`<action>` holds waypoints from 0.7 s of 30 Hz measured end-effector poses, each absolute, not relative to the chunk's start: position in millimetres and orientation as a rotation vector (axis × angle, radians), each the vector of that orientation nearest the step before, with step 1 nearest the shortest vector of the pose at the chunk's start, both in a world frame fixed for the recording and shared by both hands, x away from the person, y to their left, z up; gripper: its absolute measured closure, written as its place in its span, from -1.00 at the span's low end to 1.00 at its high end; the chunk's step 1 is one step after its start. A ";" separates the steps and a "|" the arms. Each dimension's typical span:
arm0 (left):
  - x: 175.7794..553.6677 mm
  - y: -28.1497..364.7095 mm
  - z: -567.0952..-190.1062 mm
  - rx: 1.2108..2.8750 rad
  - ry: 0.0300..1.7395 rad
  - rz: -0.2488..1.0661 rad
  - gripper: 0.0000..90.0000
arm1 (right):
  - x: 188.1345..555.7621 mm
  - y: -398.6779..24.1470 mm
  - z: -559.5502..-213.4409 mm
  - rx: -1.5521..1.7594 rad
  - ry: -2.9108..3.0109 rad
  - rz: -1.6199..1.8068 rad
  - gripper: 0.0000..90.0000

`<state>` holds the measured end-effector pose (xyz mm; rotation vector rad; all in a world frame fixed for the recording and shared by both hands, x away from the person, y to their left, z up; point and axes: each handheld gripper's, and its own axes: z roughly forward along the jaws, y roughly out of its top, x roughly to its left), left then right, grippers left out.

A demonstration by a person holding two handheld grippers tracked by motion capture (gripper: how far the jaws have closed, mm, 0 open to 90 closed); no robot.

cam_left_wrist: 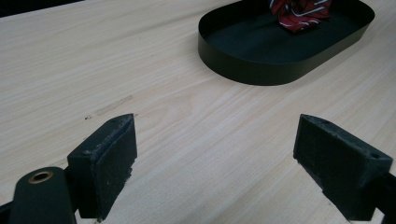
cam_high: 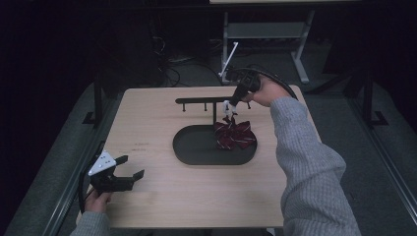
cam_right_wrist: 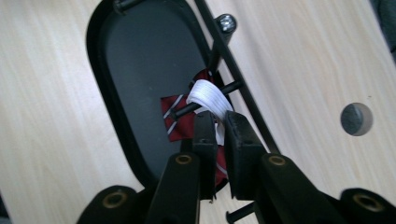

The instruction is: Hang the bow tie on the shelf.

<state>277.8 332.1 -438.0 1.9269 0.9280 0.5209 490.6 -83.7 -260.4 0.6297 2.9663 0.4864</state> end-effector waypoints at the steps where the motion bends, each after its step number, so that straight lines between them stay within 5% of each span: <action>1: 277.8 332.0 -438.0 1.926 0.928 0.523 -0.71 | 490.1 -84.0 -260.3 0.627 2.966 0.485 0.81; 21: 277.1 331.6 -437.8 1.927 0.925 0.524 -0.71 | 488.7 -85.4 -269.1 0.647 2.992 0.467 0.76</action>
